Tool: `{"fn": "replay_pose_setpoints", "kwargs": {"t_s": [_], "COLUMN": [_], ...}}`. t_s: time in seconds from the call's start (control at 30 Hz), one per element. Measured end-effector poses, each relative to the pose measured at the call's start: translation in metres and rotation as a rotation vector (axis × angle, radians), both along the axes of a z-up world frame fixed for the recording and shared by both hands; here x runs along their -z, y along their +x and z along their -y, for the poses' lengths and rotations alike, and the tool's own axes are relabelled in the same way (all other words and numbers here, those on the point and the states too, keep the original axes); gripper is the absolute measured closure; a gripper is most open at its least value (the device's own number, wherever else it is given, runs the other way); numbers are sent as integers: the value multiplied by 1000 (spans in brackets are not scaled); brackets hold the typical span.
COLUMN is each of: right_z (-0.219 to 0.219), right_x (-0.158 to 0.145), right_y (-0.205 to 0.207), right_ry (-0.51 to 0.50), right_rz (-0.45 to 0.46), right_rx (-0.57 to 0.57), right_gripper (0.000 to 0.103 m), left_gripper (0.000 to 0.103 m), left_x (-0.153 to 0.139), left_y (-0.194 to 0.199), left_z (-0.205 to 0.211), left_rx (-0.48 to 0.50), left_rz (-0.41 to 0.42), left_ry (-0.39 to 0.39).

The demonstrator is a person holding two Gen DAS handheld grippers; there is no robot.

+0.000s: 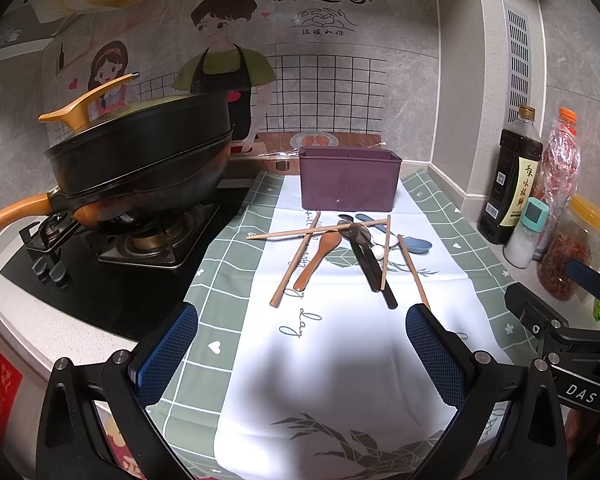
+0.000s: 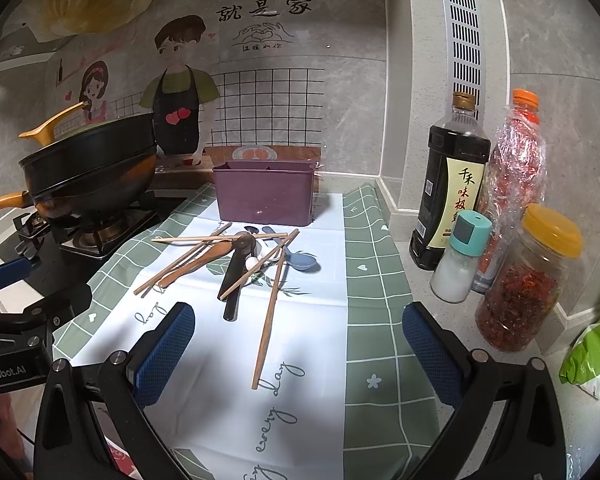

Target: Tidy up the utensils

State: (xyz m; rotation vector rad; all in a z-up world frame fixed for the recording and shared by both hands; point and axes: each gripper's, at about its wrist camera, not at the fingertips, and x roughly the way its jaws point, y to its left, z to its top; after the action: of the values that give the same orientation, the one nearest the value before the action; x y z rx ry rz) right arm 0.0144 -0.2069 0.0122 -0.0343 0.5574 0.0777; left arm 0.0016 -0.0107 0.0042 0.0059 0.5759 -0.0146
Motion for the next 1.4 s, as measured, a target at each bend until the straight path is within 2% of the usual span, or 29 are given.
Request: {"fn": "replay_pose_setpoints", "kwargs": {"t_s": [0.73, 1.17, 1.27, 1.4], "right_z": [-2, -1, -2, 0], "right_x": [1, -1, -2, -6], "right_y": [0, 14, 23, 44], "right_ry": [-3, -12, -22, -29], "right_rz": [-1, 5, 15, 18], "right_rx": [3, 10, 10, 4], "right_gripper": [0, 0, 0, 0], "left_gripper": [0, 0, 0, 0], "left_x": [1, 6, 4, -1], "left_y": [2, 21, 35, 62], "left_z": [-1, -5, -7, -5], "left_rx": [-1, 8, 40, 159], "left_rz": [-2, -21, -23, -37], "left_ry": [-1, -10, -21, -21]}}
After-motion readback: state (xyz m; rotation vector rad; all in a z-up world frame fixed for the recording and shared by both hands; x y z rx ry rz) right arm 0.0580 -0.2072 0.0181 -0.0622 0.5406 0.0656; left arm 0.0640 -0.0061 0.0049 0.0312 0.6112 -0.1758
